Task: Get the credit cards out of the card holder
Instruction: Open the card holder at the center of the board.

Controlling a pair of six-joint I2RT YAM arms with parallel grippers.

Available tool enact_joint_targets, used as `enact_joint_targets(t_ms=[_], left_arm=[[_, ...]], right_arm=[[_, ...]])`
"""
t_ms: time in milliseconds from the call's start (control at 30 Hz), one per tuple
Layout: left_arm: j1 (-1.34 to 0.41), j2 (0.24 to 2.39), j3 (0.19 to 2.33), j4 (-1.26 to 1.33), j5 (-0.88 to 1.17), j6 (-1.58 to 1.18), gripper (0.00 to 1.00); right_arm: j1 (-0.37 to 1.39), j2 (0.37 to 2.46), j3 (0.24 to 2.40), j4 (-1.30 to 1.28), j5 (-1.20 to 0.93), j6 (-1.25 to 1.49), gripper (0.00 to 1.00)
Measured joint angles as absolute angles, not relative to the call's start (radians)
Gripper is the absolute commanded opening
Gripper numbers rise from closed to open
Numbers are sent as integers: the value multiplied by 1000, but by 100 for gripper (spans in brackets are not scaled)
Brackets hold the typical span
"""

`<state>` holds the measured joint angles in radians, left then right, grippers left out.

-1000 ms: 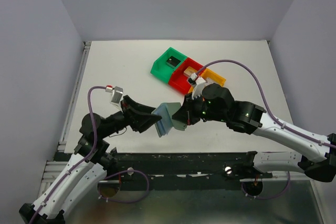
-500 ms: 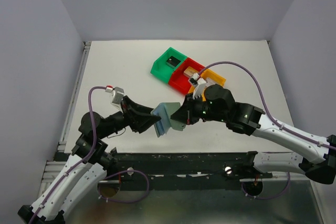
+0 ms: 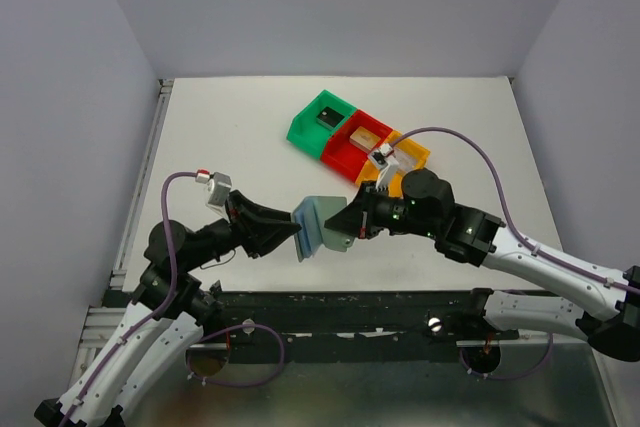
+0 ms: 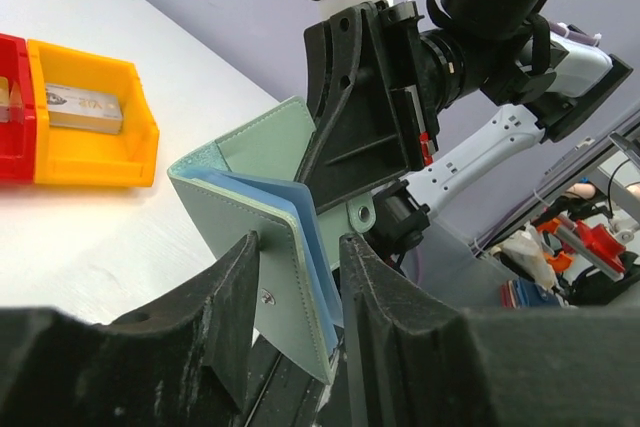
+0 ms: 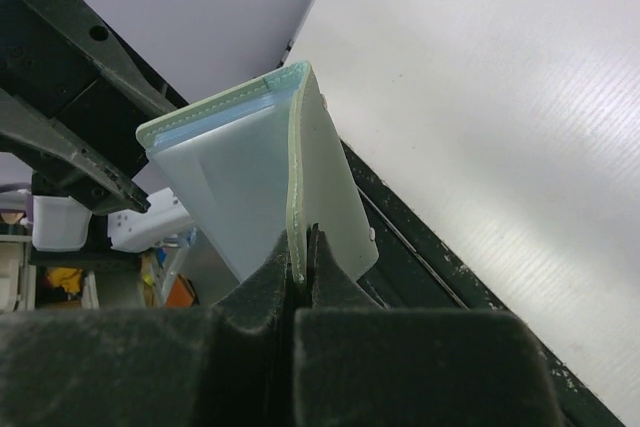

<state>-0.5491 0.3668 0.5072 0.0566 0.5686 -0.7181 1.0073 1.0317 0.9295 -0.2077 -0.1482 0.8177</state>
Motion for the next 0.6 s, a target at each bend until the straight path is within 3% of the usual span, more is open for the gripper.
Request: enact_joint_targets(t_ms=[233, 333, 400, 600], left_arm=[[-550, 361, 499, 39, 569, -709, 37], [-552, 358, 499, 35, 569, -704, 52], [-552, 356, 499, 35, 570, -703, 54], [-552, 356, 499, 17, 572, -696, 44]], right_arm=[[999, 1031, 879, -119, -191, 865, 0], [992, 1029, 856, -59, -216, 887, 1], [984, 1029, 838, -16, -237, 903, 0], [974, 1029, 823, 55, -276, 929, 0]])
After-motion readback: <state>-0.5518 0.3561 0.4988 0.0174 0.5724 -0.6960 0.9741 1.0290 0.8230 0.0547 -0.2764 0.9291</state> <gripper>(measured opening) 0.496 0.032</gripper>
